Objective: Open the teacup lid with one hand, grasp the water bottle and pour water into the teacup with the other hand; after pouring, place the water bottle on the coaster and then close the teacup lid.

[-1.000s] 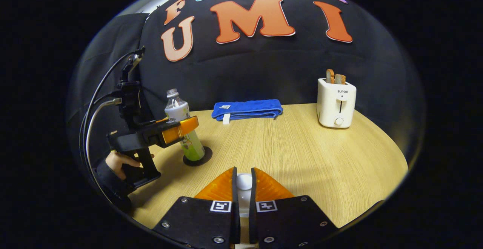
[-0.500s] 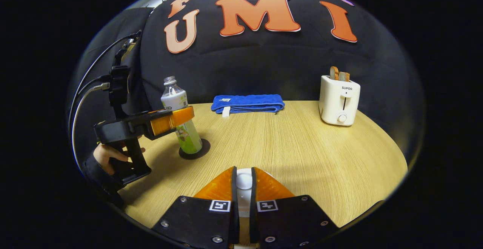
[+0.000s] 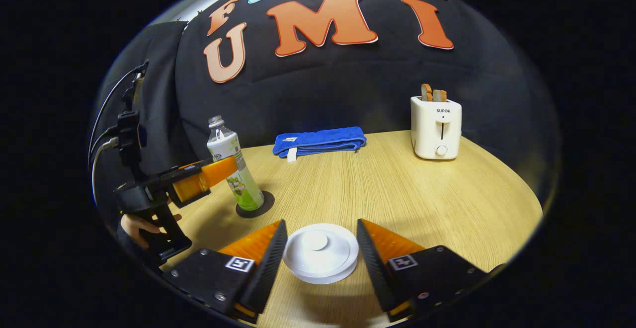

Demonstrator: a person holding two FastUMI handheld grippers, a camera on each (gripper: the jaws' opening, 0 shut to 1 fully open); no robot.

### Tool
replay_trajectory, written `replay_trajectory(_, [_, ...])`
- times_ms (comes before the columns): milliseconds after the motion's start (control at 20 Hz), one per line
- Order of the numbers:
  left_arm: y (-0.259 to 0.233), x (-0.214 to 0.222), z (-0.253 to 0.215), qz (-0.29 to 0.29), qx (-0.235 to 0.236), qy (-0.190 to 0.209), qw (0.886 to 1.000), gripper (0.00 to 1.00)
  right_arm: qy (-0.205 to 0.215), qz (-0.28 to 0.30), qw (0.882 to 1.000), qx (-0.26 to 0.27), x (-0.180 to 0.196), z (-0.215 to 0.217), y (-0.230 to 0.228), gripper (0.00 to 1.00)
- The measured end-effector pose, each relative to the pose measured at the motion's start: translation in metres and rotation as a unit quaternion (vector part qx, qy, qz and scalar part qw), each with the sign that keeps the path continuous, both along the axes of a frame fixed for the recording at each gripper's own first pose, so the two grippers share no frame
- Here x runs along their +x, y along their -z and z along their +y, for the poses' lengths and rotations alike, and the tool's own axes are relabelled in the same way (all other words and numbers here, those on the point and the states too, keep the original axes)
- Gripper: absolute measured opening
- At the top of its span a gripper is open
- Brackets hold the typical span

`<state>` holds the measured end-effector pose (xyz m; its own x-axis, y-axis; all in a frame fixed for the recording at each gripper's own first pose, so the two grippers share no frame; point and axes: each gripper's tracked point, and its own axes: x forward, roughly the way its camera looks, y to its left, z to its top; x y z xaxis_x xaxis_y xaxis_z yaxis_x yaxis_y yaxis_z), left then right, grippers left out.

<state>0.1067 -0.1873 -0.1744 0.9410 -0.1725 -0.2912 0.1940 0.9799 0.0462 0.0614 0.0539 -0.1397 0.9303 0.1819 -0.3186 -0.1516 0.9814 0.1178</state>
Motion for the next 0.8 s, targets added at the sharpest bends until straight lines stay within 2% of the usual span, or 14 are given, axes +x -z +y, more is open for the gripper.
replay_trajectory(50, [-0.003,-0.008,0.002,-0.001,-0.002,-0.002,1.0,1.0,0.003,-0.003,1.0,0.005,-0.003,-0.002,-0.005,0.86])
replay_trajectory(100, [-0.008,-0.016,0.005,-0.005,-0.006,-0.005,1.0,1.0,0.004,-0.007,1.0,0.009,-0.006,-0.003,-0.009,0.98])
replay_trajectory(450, [-0.054,-0.072,0.039,-0.04,-0.004,-0.035,0.999,0.99,0.014,-0.06,0.998,-0.01,-0.03,-0.017,-0.051,0.98])
replay_trajectory(800, [-0.084,-0.093,0.073,-0.066,-0.02,-0.075,0.995,0.99,0.032,-0.11,0.993,-0.032,-0.04,-0.031,-0.079,0.98])
